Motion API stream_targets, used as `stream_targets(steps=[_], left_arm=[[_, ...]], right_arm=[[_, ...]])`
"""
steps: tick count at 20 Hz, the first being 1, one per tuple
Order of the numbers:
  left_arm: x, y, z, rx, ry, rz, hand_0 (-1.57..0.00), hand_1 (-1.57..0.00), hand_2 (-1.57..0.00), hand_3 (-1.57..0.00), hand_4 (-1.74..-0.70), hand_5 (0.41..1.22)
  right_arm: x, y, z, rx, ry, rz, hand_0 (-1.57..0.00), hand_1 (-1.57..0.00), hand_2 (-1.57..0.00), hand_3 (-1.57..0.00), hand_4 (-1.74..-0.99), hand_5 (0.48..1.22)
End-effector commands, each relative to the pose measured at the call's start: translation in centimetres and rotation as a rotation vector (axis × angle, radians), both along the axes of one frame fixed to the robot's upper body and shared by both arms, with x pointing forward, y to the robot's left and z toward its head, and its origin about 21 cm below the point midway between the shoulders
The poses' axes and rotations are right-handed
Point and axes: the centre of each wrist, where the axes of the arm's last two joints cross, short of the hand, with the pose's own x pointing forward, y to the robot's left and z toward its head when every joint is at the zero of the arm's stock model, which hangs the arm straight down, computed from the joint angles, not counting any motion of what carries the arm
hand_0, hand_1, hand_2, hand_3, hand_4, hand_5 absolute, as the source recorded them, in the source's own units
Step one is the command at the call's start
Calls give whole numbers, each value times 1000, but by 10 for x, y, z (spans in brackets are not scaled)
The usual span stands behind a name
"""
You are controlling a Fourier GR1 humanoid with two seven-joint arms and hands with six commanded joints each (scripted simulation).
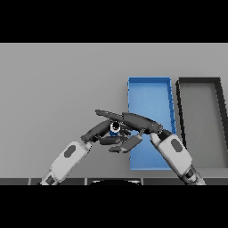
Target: Pick up the blue pipe and place it into the blue bin.
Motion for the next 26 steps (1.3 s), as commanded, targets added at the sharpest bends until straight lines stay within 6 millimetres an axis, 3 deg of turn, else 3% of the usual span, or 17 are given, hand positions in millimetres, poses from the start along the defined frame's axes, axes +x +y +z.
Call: stream_targets(steps=[1, 4, 5, 6, 8, 9, 10, 11, 13, 16, 18, 20, 22, 23, 24, 26], left_arm=[[-4, 2, 0, 5, -4, -5, -1571, -1571, -1571, -1509, -1731, 1221], [-3, 3, 2, -6, 18, -22, -1571, -1571, -1571, -1474, -1720, 1221], [-2, 3, 3, -11, 15, -30, -1571, -1567, -1571, -1395, -1717, 1221], [1, 4, 6, -13, -33, -31, -1496, -1393, -1367, -1150, -1630, 1221], [0, 1, 7, 140, -85, 0, -993, -895, -875, -736, -1587, 1221], [-3, 3, 6, 131, -92, 15, -879, -828, -796, -667, -1611, 1221], [-3, 5, 6, 125, -89, 14, -895, -867, -845, -656, -1637, 1221], [-4, 5, 6, 83, -82, 20, -1030, -1008, -990, -623, -1658, 1192], [-6, 2, 6, -4, -51, 11, -1225, -1211, -1199, -525, -1688, 1203], [-4, 2, 8, -37, -37, 2, -1394, -1386, -1381, -550, -1714, 1212], [-3, 3, 4, -29, -55, 2, -1458, -1453, -1449, -591, -1724, 1215], [-4, 3, 3, 0, -74, 7, -1498, -1453, -1493, -527, -1730, 1217], [-1, 1, 7, 15, -82, -4, -1499, -1356, -1521, -505, -1734, 1219], [0, 3, 5, 14, -90, -13, -1426, -1220, -1350, -531, -1637, 1219], [-2, 1, 4, 15, -103, -33, -1407, -1190, -1242, -518, -1544, 1219], [-2, 3, 5, 57, -89, -48, -979, -802, -819, -332, -1343, 1220]], right_arm=[[4, 2, 2, -1, 2, 5, 1, 1, -9, 1, -1223, 512], [12, 15, 0, -26, 8, 40, -14, -36, -68, -11, -1241, 516], [13, 20, 0, -22, 15, 61, -54, -83, -115, -43, -1268, 519], [16, 24, 4, -30, 10, 71, -138, -166, -193, -106, -1308, 523], [17, 32, 3, -47, 8, 88, -478, -500, -500, -375, -1390, 538], [19, 33, 1, -44, 5, 109, -697, -714, -714, -562, -1453, 551], [18, 37, -1, -27, 16, 130, -872, -886, -886, -701, -1503, 573], [17, 39, 1, -22, 42, 139, -1012, -1023, -1023, -828, -1541, 604], [15, 39, 0, -16, 80, 127, -1213, -1220, -1220, -1096, -1492, 706], [12, 39, -1, 35, 43, 118, -1388, -1391, -1391, -1328, -1458, 957], [11, 38, -2, 21, 0, 114, -1454, -1456, -1456, -1415, -1459, 1052], [7, 37, -6, 23, -11, 130, -1496, -1497, -1497, -1471, -1469, 1113], [9, 38, -4, 27, 11, 130, -1523, -1524, -1524, -1507, -1473, 1152], [10, 37, -5, 34, 30, 136, -1533, -1533, -1533, -1520, -1474, 1166], [8, 40, -3, 29, 32, 134, -1540, -1541, -1541, -1530, -1477, 1177], [8, 40, -4, 31, 15, 138, -1551, -1552, -1552, -1545, -1480, 1193]])
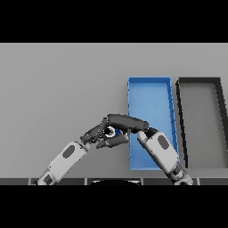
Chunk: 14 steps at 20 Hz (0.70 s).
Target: Pick up the blue pipe and place it into the blue bin.
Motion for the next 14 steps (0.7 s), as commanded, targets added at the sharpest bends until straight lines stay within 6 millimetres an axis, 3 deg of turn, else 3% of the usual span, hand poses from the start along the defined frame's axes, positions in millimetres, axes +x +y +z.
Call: stream_targets(steps=[1, 3, 6, 9, 14], left_arm=[[2, 3, 0, 23, 2, -22, -783, -642, -655, -266, -1251, 1220], [2, 7, -1, 58, 1, -38, -501, -410, -419, -170, -1110, 1184], [2, 5, 0, 76, -37, -19, -256, -210, -214, -86, -950, 964], [7, 11, -2, 125, -7, 28, -131, -107, -109, -44, -854, 794], [5, 10, -7, 103, 22, 54, -42, -34, -35, -14, -842, 636]], right_arm=[[-1, -2, 1, 8, -2, 0, -1555, -1556, -1556, -1550, -1481, 1198], [-4, -2, -2, 20, -1, 2, -1561, -1561, -1561, -1558, -1482, 1206], [-6, 3, -2, 38, 9, 11, -1566, -1566, -1566, -1564, -1484, 1214], [-6, -3, 1, 65, -2, 3, -1568, -1568, -1568, -1567, -1484, 1217], [0, -3, -3, 59, -8, -21, -1570, -1570, -1570, -1570, -1487, 1220]])
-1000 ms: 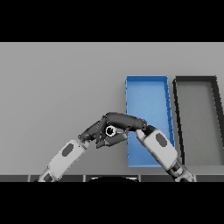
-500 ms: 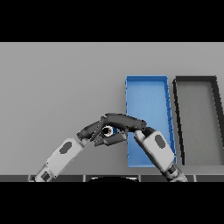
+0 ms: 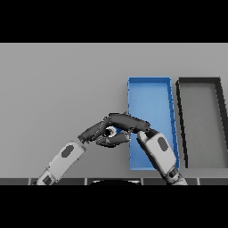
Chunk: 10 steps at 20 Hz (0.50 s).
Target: Pick up the blue pipe and place it into the blue bin.
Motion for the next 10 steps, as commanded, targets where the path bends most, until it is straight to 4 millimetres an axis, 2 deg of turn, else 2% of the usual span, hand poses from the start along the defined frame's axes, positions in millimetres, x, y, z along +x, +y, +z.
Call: stream_targets(steps=[1, 4, 6, 10], left_arm=[[0, 0, 1, 20, 25, 21, -33, -27, -28, -11, -853, 623], [-6, 4, 3, 32, 62, 44, -17, -13, -14, -5, -880, 605], [-5, 2, 5, 53, 60, 46, -10, -8, -8, -3, -878, 572], [-7, 6, 0, 72, 78, 45, -4, -3, -3, -1, -868, 529]], right_arm=[[0, -1, 0, 15, 1, 2, -1570, -1570, -1570, -1570, -1488, 1220], [-1, 3, 8, 51, 43, 4, -1571, -1571, -1571, -1571, -1492, 1220], [-1, 2, 8, 98, 168, 38, -1571, -1571, -1571, -1571, -1492, 1221], [8, 2, 39, 149, 279, 53, -1571, -1571, -1571, -1571, -1494, 1221]])
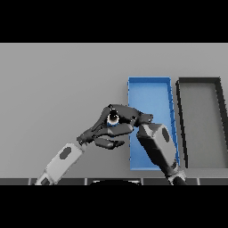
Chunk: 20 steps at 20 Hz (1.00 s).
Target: Pick up the blue pipe and place it into the blue bin.
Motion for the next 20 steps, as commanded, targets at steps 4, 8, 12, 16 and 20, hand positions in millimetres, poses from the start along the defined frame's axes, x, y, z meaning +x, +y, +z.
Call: stream_targets(steps=[4, 8, 12, 16, 20], left_arm=[[-4, 0, -2, -7, -4, 3, -1, -1, -1, 0, -864, 503], [-4, 0, -2, -8, -8, -8, 0, 0, 0, 1, -868, 485], [-2, 4, -1, 11, -11, 7, 1, 1, 1, 1, -856, 484], [-4, 4, 3, 13, -19, 19, 1, 1, 1, 1, -835, 474], [-4, 9, 1, 41, -12, 38, 1, 1, 1, 1, -827, 463]], right_arm=[[3, -4, 41, 40, -30, -21, -1571, -1571, -1571, -1571, -1493, 1221], [23, -12, 92, 112, -159, -65, -1571, -1571, -1571, -1571, -1496, 1221], [50, -33, 115, 151, -169, -273, -1571, -1571, -1571, -1571, -1498, 1221], [86, -70, 105, 70, -108, -503, -1571, -1571, -1571, -1571, -1498, 1221], [110, -114, 67, -12, 30, -675, -1571, -1571, -1571, -1571, -1499, 1221]])
